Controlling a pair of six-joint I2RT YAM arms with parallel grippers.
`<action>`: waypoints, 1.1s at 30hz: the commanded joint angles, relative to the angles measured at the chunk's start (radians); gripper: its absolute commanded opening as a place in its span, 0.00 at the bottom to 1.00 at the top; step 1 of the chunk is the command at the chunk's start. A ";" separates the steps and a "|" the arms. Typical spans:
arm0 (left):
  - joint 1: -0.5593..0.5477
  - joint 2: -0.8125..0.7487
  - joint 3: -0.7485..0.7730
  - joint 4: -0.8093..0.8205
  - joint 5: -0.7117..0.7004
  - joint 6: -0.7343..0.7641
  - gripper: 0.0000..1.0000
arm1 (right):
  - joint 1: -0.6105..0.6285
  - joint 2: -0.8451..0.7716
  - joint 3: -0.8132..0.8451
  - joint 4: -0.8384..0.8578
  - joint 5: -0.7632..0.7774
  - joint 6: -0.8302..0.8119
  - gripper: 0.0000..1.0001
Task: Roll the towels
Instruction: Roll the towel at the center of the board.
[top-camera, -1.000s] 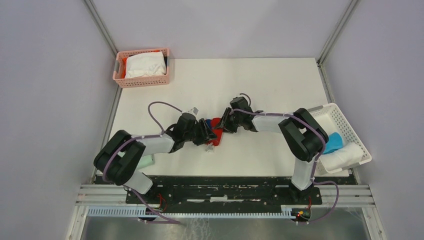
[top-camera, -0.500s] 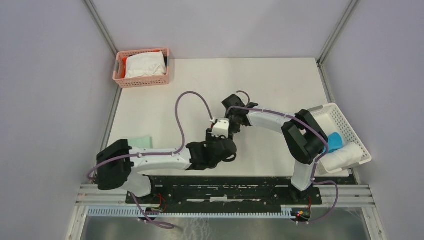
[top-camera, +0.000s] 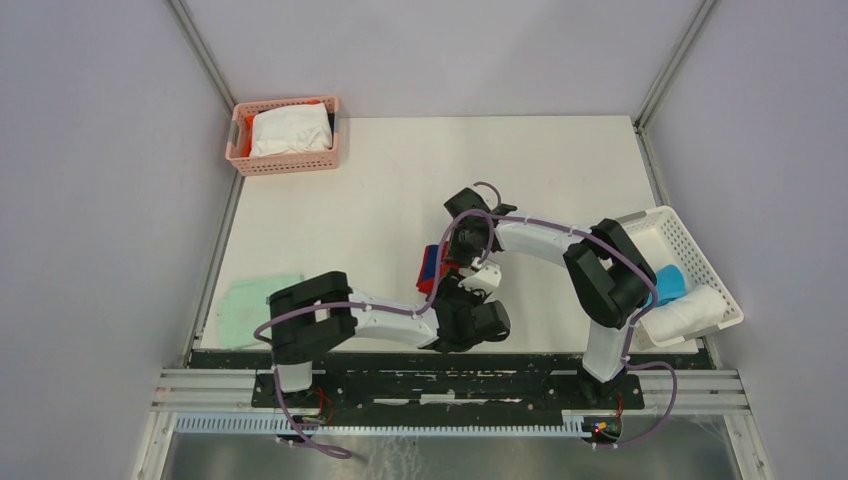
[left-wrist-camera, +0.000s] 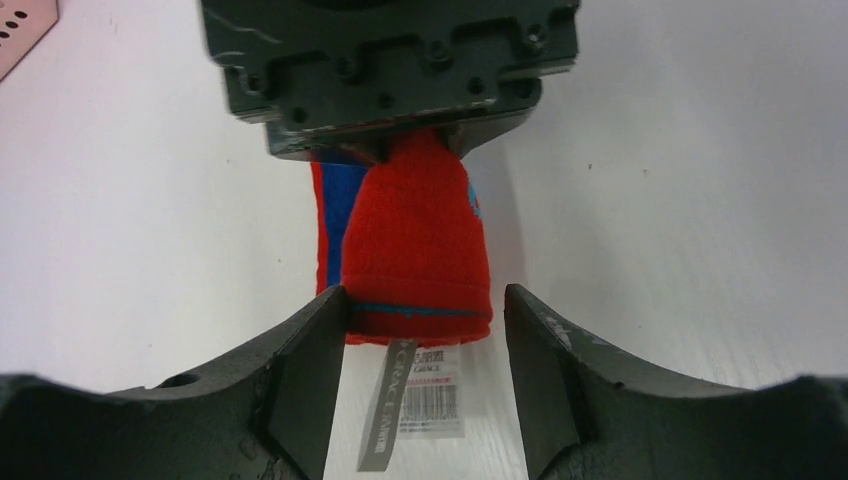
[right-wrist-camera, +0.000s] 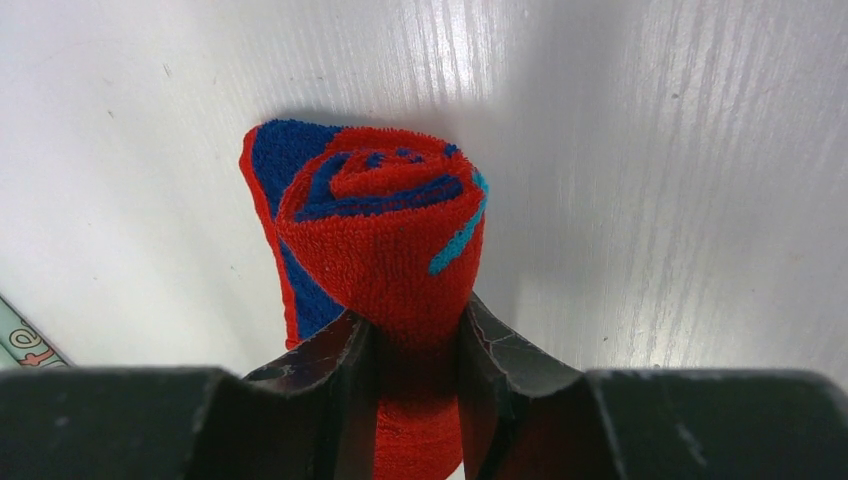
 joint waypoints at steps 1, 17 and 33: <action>0.003 0.082 0.065 0.042 -0.047 0.042 0.65 | 0.004 -0.006 0.019 -0.045 0.006 -0.017 0.36; 0.303 -0.201 -0.282 0.241 0.577 -0.183 0.13 | -0.035 -0.137 -0.092 0.188 -0.119 -0.037 0.63; 0.735 -0.210 -0.480 0.525 1.334 -0.415 0.11 | -0.088 -0.016 -0.257 0.728 -0.353 0.110 0.76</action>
